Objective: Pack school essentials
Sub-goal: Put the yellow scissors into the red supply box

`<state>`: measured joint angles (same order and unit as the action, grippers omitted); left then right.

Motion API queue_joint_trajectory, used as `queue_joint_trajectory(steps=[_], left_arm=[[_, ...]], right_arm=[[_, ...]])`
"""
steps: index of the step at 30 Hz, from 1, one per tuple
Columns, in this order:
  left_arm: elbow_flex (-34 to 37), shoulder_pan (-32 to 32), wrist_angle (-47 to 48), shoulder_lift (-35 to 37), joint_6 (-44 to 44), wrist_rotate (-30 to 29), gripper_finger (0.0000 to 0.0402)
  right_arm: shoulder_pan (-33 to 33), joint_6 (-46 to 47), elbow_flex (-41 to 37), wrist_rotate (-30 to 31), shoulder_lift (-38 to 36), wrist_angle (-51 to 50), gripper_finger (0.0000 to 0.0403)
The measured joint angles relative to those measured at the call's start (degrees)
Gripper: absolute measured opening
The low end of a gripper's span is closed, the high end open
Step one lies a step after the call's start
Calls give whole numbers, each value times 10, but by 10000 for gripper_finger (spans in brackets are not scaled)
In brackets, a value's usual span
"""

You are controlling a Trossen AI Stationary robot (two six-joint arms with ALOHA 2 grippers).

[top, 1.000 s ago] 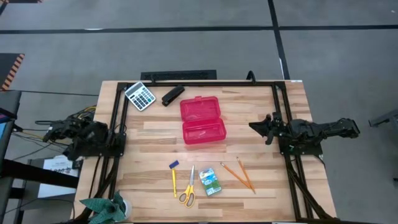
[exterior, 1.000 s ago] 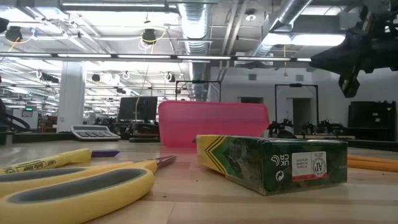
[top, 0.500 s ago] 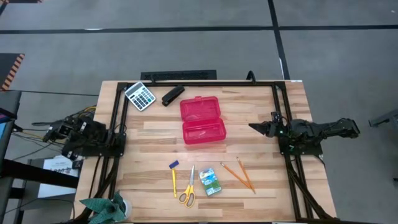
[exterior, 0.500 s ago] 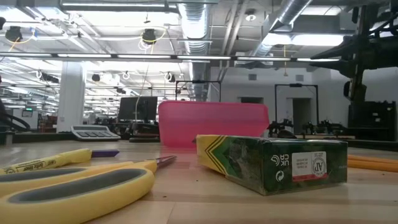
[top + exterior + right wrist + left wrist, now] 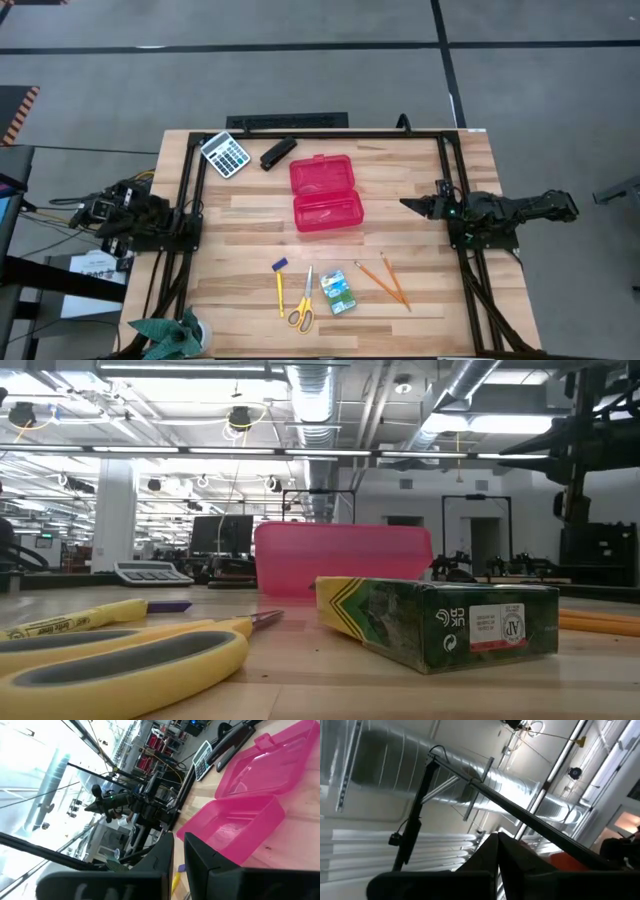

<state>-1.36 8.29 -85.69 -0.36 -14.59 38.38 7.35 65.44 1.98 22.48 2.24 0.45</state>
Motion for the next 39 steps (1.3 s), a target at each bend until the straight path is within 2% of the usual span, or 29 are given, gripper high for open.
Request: queue_joint_trajectory(steps=[3,5,7,9,11,13,17,20,25,27,29,32,36,39], left_arm=[[0,0,-4,0,13,-20,0],[0,0,-2,0,42,-59,0],[0,0,0,0,66,-119,0],[-1,0,13,0,75,-215,0],[-8,0,87,0,68,-299,2],[-29,0,211,-5,65,-368,11],[-105,0,419,-67,-3,-470,49],[-163,0,485,-151,-39,-487,90],[-254,0,493,-286,-50,-460,162],[-293,0,498,-325,-57,-446,187],[-335,0,539,-351,-72,-442,207],[-400,0,682,-366,-98,-445,228],[-478,0,882,-381,-124,-447,241],[-522,0,985,-383,-152,-447,243]], right_arm=[[0,20,0,0,0,0,53],[0,35,0,0,0,0,53],[-1,49,0,0,0,2,53],[-6,55,0,0,0,9,53],[-9,42,-1,0,0,35,53],[-12,5,-1,0,0,95,57],[-11,-101,10,1,0,195,77],[-11,-168,47,1,0,186,104],[-11,-250,121,1,31,152,167],[-9,-272,163,1,48,104,192],[-4,-278,216,-4,70,14,213],[6,-264,307,-13,118,-149,230],[25,-202,420,-20,201,-347,234],[43,-136,486,-49,269,-489,234]])
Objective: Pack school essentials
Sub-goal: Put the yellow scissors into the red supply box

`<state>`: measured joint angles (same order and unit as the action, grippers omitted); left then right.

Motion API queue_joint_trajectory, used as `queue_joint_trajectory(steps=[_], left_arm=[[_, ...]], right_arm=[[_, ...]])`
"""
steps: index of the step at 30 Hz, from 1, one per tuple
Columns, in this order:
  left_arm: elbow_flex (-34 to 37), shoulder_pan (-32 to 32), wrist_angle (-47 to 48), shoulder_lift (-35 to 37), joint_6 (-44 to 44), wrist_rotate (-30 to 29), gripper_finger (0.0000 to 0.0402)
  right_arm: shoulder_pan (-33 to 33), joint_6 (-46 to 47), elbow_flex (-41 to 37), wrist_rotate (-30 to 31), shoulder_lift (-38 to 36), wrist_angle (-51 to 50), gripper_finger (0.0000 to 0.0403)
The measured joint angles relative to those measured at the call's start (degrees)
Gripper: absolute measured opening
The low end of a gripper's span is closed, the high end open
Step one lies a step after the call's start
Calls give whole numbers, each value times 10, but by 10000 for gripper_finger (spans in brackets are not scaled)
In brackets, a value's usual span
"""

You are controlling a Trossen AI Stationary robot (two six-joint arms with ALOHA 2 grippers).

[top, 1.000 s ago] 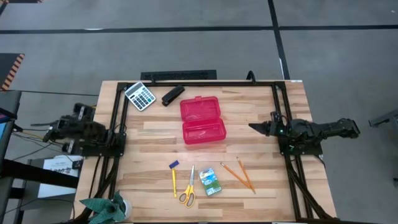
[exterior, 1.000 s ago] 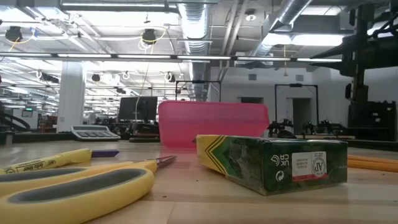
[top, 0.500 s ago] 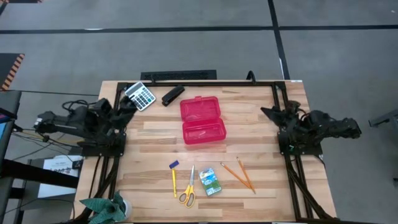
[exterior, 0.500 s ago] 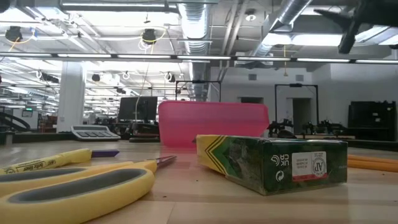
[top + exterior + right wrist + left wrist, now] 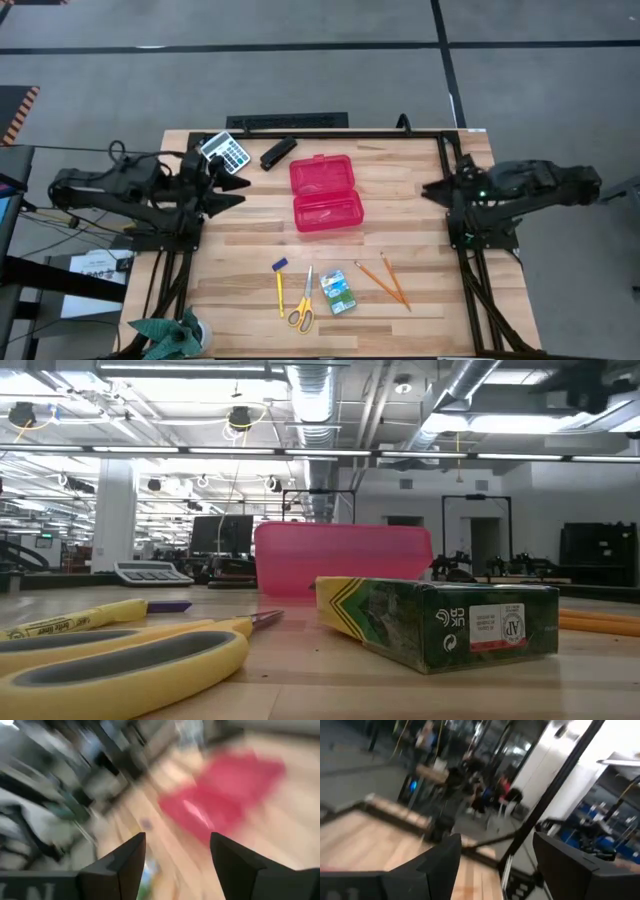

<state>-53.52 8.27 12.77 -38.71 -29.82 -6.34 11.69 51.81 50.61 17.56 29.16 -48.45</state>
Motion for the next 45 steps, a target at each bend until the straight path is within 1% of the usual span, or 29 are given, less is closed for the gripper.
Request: queue_joint_trajectory(steps=[2,4,6,9,13,15,18,21,24,27,30,33,37,41,45], left_arm=[[-17,0,43,2,-17,-1,243],[-24,0,82,7,-33,-2,242],[-25,0,108,10,-47,-10,242],[-25,0,157,10,-69,-27,242],[-25,0,198,-2,-74,-35,242],[-25,0,207,-9,-74,-35,242],[-25,0,218,-23,-71,-36,242],[-25,0,225,-37,-67,-35,242],[-25,0,226,-51,-67,-33,242],[-25,0,231,-63,-66,-3,242],[-25,0,250,-72,-67,22,242],[-25,0,273,-77,-62,38,242],[-25,0,299,-82,-54,48,242],[-25,0,317,-85,-48,35,242],[-25,0,330,-86,-55,19,242]], right_arm=[[16,41,26,-32,45,-66,234],[37,82,33,-63,87,-103,234],[66,118,33,-92,125,-111,234],[124,167,33,-105,181,-111,234],[197,236,33,-92,267,-109,234],[228,264,33,-72,316,-105,234],[269,275,33,-30,386,-74,234],[291,266,33,0,448,-3,234],[297,248,33,6,497,78,234],[295,234,35,5,538,161,234],[282,202,69,5,572,219,234],[261,167,133,5,609,215,234],[231,88,233,5,674,211,234],[197,21,318,4,750,193,234],[165,-2,379,3,805,193,234]])
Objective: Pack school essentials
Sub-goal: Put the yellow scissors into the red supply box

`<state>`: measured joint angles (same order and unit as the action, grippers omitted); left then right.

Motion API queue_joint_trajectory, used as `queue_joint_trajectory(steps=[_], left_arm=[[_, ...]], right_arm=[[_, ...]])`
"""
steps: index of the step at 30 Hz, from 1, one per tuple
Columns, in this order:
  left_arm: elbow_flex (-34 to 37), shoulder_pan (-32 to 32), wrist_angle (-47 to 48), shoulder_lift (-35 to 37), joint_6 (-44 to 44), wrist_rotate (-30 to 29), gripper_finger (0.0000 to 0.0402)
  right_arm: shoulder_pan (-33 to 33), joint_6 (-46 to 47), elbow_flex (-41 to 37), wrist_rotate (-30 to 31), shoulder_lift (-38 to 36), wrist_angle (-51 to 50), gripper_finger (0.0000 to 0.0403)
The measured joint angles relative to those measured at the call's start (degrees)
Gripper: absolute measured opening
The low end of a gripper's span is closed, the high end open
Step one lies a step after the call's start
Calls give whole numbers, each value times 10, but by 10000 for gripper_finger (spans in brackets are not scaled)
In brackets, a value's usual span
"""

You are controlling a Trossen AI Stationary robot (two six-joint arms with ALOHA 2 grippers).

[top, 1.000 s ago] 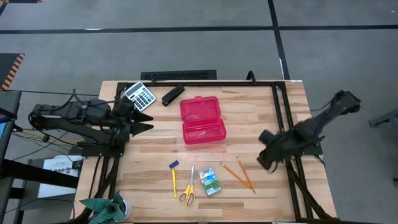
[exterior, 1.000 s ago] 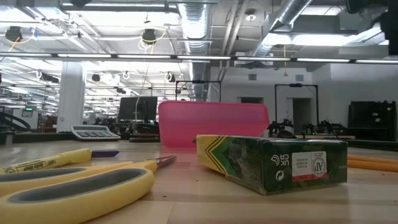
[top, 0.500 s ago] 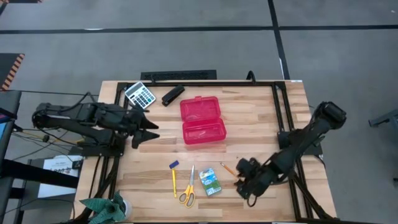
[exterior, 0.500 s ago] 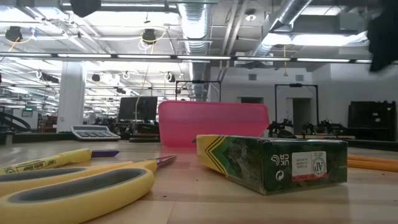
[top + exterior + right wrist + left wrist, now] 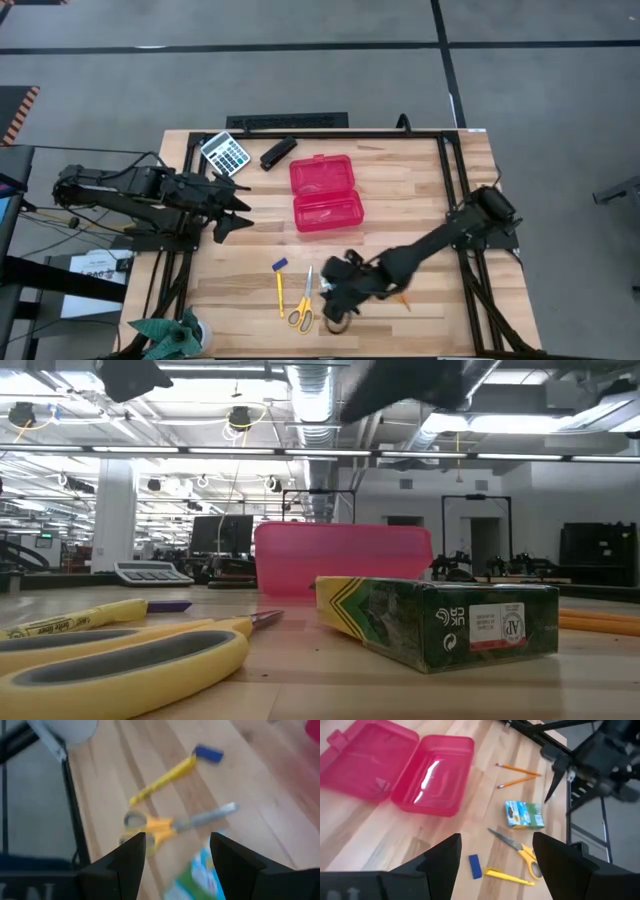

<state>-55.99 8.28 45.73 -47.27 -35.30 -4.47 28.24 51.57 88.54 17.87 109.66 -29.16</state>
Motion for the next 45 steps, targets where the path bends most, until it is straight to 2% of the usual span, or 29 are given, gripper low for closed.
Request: queue_joint_trajectory(steps=[5,12,17,21,27,29,34,37,45], left_arm=[[0,0,1,0,-6,-1,242],[0,0,1,0,-26,-17,242],[0,0,3,0,-27,-14,242],[0,0,5,0,-20,-7,242],[0,0,18,0,-12,11,242],[0,0,18,0,-5,16,242],[0,0,29,0,1,17,242],[0,0,30,0,3,17,242],[0,0,33,1,-8,16,242]], right_arm=[[-19,50,61,0,68,6,234],[0,120,168,-12,170,2,234],[28,211,232,-15,199,-109,234],[48,323,234,-16,202,-215,234],[49,426,234,-19,202,-334,234],[42,431,234,-29,202,-333,234],[30,381,235,-31,198,-206,234],[24,366,236,-44,215,-191,234],[4,366,233,-105,242,-321,217]])
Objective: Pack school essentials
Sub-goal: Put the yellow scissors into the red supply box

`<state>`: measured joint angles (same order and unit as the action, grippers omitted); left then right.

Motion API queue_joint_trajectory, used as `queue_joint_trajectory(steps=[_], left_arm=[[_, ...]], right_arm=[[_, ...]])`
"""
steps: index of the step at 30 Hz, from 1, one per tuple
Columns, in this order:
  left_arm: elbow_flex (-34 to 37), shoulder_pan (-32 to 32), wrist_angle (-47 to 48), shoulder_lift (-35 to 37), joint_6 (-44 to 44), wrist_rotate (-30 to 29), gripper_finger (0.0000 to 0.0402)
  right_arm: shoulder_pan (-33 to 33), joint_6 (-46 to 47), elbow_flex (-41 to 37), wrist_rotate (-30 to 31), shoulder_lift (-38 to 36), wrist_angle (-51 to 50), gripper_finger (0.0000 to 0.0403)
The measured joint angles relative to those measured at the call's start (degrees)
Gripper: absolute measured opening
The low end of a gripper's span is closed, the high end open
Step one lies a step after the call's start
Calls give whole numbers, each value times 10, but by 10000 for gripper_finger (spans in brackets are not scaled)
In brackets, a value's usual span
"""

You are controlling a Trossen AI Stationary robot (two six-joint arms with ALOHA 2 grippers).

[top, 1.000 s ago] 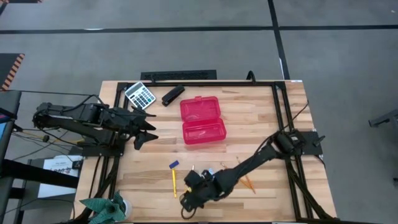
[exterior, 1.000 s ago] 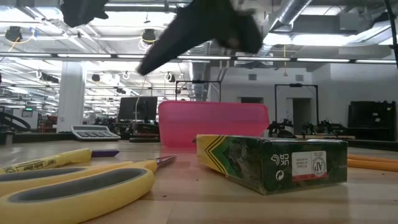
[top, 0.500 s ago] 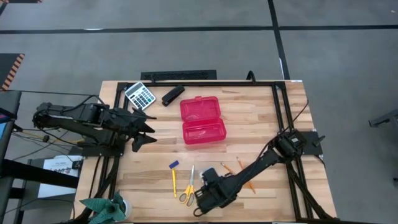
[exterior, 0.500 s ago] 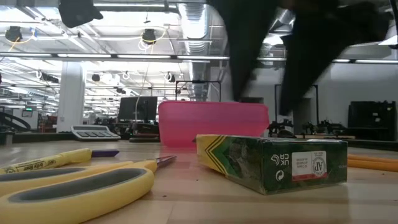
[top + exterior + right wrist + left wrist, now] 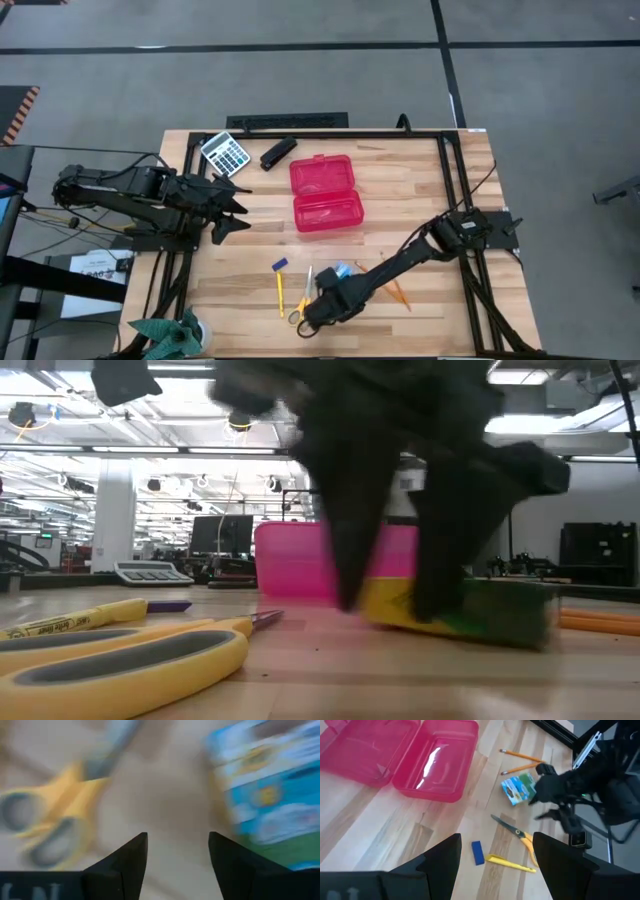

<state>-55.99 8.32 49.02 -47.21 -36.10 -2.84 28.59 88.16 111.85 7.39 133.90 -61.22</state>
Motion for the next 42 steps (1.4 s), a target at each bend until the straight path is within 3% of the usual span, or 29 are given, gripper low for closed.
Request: queue_joint_trajectory(steps=[7,13,21,29,42], left_arm=[[0,0,4,-1,-4,-1,242],[0,0,6,0,-12,-19,242],[0,0,6,0,-15,-34,242],[0,0,6,0,-31,-54,242],[0,0,5,0,-42,-71,242]], right_arm=[[-12,-64,0,14,-33,-81,204],[-57,-199,1,28,-55,0,202],[-110,-345,0,34,-22,82,181],[-134,-420,1,47,-23,112,108],[-106,-428,0,38,17,171,5]])
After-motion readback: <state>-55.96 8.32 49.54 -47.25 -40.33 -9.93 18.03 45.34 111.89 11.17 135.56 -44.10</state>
